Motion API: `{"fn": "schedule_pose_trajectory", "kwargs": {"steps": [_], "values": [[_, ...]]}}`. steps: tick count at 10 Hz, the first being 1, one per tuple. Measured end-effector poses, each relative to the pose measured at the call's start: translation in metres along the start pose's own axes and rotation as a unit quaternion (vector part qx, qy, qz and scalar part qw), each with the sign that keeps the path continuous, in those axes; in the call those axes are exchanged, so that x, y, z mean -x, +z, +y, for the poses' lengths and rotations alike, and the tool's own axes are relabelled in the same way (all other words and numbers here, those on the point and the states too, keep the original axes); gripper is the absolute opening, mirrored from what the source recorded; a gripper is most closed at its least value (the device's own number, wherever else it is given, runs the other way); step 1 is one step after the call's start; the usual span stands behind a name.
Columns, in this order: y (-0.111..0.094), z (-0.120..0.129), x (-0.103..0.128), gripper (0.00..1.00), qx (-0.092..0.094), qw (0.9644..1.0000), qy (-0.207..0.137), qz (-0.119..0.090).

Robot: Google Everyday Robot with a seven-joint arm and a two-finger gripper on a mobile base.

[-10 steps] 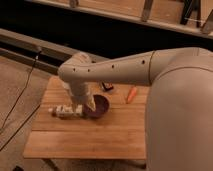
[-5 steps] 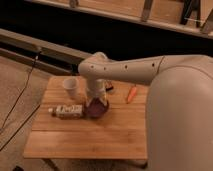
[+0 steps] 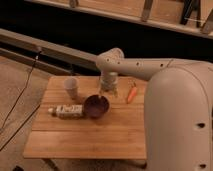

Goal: Place the pepper in the ceramic bowl

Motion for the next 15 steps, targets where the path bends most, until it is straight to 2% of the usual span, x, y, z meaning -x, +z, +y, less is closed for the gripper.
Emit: {"fn": "schedule_pose_trajectory", "kwargs": {"steps": [6,9,12,15], "values": [[0.018,-0.046,0.057,0.65,-0.020,0.9994,0.029,-0.006],[0.035,-0.065,0.082,0.65,-0.018,0.9984,0.054,-0.006],[0.050,-0.090,0.089,0.65,-0.012,0.9965,0.083,0.003],[0.067,-0.115,0.084,0.65,-0.008,0.9936,0.112,0.015]]}}
